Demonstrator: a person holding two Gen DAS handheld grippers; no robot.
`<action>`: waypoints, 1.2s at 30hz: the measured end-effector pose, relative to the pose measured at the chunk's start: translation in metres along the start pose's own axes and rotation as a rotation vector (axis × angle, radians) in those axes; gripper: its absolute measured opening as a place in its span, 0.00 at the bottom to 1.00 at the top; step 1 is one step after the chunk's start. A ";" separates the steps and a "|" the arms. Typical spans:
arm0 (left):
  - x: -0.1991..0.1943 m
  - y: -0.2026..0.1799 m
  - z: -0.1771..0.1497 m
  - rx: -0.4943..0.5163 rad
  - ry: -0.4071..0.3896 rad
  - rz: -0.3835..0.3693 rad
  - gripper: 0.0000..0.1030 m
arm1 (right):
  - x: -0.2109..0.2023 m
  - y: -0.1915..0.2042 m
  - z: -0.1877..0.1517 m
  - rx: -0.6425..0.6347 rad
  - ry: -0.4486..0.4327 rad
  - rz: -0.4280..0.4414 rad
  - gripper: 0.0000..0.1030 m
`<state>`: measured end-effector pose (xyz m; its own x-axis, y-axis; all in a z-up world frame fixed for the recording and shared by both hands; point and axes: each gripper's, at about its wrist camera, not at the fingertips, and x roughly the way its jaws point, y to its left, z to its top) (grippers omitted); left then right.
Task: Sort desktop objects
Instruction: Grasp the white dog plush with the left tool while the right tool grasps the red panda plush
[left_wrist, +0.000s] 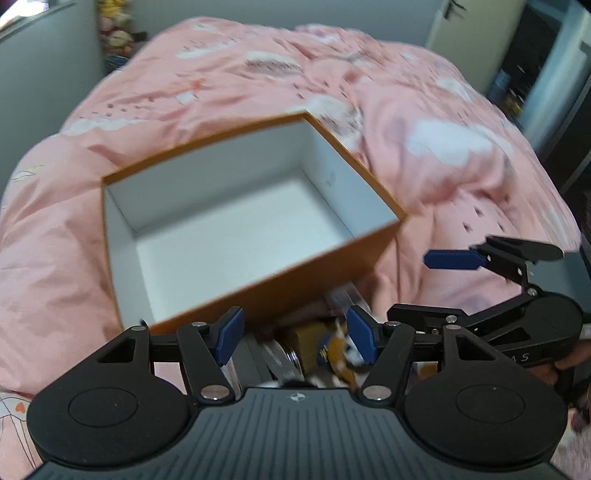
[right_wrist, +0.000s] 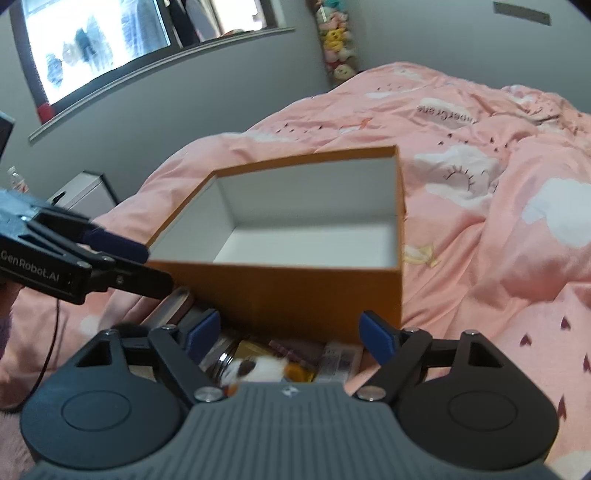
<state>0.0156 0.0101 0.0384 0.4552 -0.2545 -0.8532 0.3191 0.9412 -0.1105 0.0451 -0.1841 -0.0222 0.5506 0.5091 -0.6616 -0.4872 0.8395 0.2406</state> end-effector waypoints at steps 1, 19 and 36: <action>0.001 -0.003 -0.003 0.025 0.026 -0.004 0.71 | -0.001 0.001 -0.003 0.003 0.009 0.010 0.81; 0.022 -0.022 -0.051 0.335 0.232 0.081 0.79 | 0.031 0.009 -0.041 -0.020 0.183 0.014 0.70; 0.018 -0.022 -0.049 0.320 0.135 0.108 0.58 | 0.023 0.006 -0.025 0.033 0.117 0.081 0.53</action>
<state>-0.0242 -0.0048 0.0002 0.3932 -0.1058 -0.9133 0.5292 0.8384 0.1307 0.0374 -0.1719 -0.0539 0.4269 0.5517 -0.7165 -0.5030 0.8033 0.3188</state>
